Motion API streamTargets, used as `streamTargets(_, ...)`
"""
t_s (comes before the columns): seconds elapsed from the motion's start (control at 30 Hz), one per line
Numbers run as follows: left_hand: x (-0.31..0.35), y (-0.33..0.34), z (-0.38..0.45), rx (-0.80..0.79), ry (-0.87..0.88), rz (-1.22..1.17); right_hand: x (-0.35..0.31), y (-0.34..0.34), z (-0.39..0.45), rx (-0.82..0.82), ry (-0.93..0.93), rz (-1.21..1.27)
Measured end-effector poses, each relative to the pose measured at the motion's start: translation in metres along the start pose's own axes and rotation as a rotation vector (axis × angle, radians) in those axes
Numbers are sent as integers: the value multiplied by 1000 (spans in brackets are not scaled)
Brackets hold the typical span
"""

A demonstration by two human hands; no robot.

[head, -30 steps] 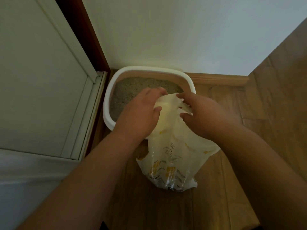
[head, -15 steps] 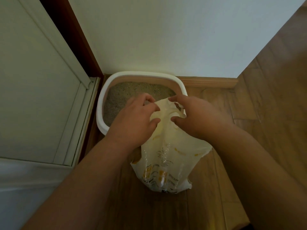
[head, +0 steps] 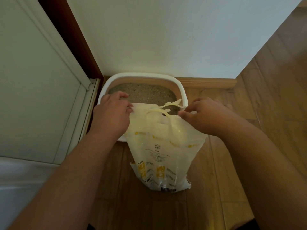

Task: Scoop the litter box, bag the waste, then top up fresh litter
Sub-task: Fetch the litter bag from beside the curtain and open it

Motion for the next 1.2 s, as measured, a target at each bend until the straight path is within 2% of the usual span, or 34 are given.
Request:
streamTargets(0.17, 0, 1, -4, -15, -80, 38, 1, 4, -4, -75, -10, 121)
streamTargets(0.3, 28, -1, -16, 29, -1, 38, -8, 8, -1, -68, -20, 61)
streamTargets(0.43, 81, -7, -39, 124, 229, 30, -11, 10, 4, -61, -40, 90)
streamTargets(0.5, 108, -1, -51, 116, 415, 19, -9, 11, 8, -51, -36, 168)
streamTargets(0.57, 123, 7, -60, 69, 531, -90, -7, 13, 13, -57, -31, 272)
streamTargets(0.63, 127, 10, -62, -43, 498, -268, -7, 16, 15, -100, -19, 335)
streamTargets(0.7, 127, 14, -62, -158, 433, -327, -8, 15, 15, -111, -27, 331)
streamTargets(0.8, 126, 25, -62, -330, 392, -96, -5, 7, 12, -42, -49, 369)
streamTargets(0.87, 123, 26, -61, -311, 391, 85, -3, 7, 9, -33, -86, 455)
streamTargets(0.97, 119, 23, -56, -210, 388, 199, -10, 2, 8, 5, -164, 390)
streamTargets(1.1, 100, 24, -46, -178, 268, 189, -17, 0, 8, 27, -176, 293)
streamTargets(1.2, 93, 27, -41, -174, 204, 173, -15, 4, 10, 2, -158, 320)
Point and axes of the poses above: each hand's wrist, its own z-axis towards the middle knuckle, its own y-axis out of the palm, x = y × z, the point moved 10 cm from there along z, towards the middle knuckle, and after that the axes turned 15 degrees about -x, right-handed, at the moved point
